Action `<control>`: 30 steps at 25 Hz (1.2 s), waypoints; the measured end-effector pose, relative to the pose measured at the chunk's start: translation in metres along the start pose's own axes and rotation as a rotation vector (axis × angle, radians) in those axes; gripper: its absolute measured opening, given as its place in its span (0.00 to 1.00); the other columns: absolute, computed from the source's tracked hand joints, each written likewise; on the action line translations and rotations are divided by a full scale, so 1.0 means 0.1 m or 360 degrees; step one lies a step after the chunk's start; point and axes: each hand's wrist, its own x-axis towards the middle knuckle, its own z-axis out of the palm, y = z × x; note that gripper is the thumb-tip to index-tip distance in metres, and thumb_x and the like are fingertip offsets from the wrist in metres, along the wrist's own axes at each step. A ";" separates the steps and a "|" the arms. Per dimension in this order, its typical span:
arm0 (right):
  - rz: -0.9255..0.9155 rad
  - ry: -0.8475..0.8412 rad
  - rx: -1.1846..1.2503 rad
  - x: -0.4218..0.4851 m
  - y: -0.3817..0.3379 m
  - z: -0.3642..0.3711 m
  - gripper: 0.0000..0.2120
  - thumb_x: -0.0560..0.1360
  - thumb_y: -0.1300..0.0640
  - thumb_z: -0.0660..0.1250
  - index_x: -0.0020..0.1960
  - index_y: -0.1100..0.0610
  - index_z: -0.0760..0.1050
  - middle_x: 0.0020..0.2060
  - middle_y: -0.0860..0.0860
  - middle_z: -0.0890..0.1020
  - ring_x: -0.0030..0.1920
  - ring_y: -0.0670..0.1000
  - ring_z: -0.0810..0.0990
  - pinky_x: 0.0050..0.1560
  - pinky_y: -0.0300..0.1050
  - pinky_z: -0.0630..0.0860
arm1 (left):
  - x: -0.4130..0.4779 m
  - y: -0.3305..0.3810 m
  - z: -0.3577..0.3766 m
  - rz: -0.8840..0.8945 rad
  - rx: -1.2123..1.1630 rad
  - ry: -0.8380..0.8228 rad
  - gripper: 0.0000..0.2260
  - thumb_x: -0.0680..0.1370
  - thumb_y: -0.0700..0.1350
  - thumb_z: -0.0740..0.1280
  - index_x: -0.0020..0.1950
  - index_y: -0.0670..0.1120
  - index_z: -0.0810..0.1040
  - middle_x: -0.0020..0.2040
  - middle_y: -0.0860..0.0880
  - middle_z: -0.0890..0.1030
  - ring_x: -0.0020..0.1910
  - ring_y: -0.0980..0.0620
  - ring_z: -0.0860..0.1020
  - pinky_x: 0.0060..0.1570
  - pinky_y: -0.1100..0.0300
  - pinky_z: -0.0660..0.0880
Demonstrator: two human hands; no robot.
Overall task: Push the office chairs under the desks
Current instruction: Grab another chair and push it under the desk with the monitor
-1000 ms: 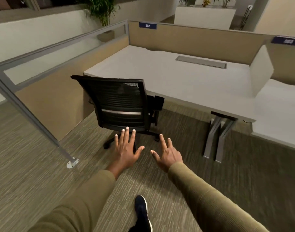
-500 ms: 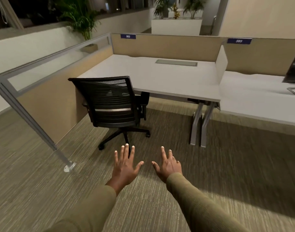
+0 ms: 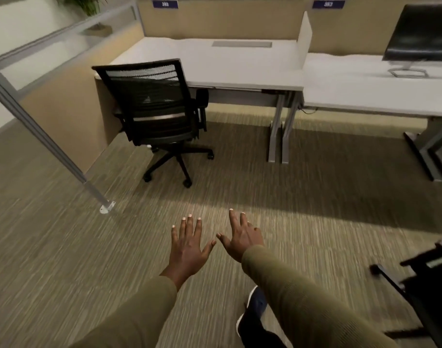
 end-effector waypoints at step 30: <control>0.0188 0.0597 0.0084 -3.93 4.02 -0.55 0.40 0.79 0.35 0.55 0.81 0.51 0.41 0.80 0.58 0.54 0.77 0.58 0.60 0.74 0.58 0.62 | -2.40 5.07 0.79 0.0634 -0.0309 0.0111 0.33 0.83 0.62 0.51 0.83 0.49 0.43 0.83 0.46 0.42 0.81 0.48 0.38 0.79 0.42 0.38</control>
